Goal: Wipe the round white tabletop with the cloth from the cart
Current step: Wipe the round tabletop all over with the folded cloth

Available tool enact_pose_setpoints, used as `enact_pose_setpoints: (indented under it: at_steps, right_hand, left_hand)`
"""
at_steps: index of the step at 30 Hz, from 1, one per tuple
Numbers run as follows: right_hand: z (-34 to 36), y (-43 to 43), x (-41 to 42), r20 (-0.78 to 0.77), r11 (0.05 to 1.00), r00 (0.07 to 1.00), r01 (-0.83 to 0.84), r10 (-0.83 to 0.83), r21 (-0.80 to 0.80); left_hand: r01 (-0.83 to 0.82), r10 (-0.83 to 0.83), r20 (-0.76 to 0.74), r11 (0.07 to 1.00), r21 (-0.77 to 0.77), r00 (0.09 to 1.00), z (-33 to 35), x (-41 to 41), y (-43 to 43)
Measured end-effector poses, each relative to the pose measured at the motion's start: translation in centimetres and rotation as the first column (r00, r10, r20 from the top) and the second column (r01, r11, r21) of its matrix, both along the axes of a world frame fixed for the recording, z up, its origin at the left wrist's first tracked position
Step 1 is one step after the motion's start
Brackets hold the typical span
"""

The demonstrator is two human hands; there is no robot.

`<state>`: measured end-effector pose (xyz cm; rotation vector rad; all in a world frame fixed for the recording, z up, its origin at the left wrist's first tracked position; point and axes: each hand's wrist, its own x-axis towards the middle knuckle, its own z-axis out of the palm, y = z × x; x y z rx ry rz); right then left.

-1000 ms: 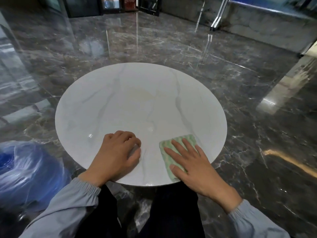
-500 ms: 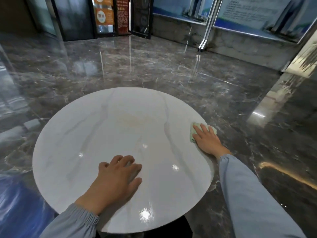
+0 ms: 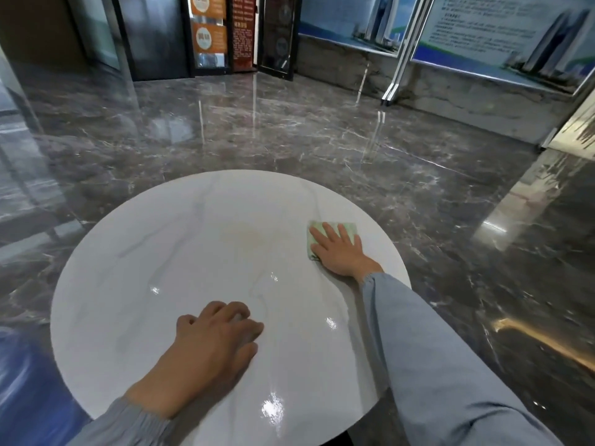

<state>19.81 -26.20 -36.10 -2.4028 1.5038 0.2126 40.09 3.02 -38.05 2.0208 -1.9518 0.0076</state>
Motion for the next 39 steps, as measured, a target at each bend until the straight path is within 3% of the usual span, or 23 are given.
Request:
enact_pose_setpoints:
  at_steps: [4, 8, 10, 14, 25, 39]
  right_hand:
    - [0.0, -0.9, -2.0, 0.03, 1.0, 1.0, -0.004, 0.003, 0.004]
    - [0.1, -3.6, -6.7, -0.005, 0.98, 0.98, 0.199, -0.199, -0.029]
    - [0.0, -4.9, -7.9, -0.019, 0.958, 0.958, 0.285, -0.285, -0.015]
    - [0.3, -6.3, -6.0, -0.037, 0.941, 0.94, 0.339, -0.338, 0.022]
    - [-0.2, -1.2, 1.2, -0.028, 0.998, 0.998, -0.048, 0.047, -0.033]
    - [-0.8, 14.3, -7.1, -0.007, 0.993, 0.994, -0.111, 0.11, -0.039]
  left_hand:
    - [0.015, -0.01, -0.06, 0.996, 0.083, 0.998, 1.0, 0.0, -0.9]
    - [0.016, -0.01, -0.096, 0.997, 0.069, 0.995, 1.3, 0.0, -1.2]
    - [0.027, -0.01, -0.127, 0.991, 0.135, 0.992, 1.2, 0.0, -1.1]
    - [0.049, -0.02, -0.15, 0.979, 0.197, 0.988, 1.6, 0.2, -1.1]
    - [0.038, -0.01, -0.193, 0.989, 0.144, 0.981, 0.3, 0.4, -1.3]
    - [0.041, -0.011, -0.129, 0.971, 0.235, 0.992, 1.6, 0.0, -0.7]
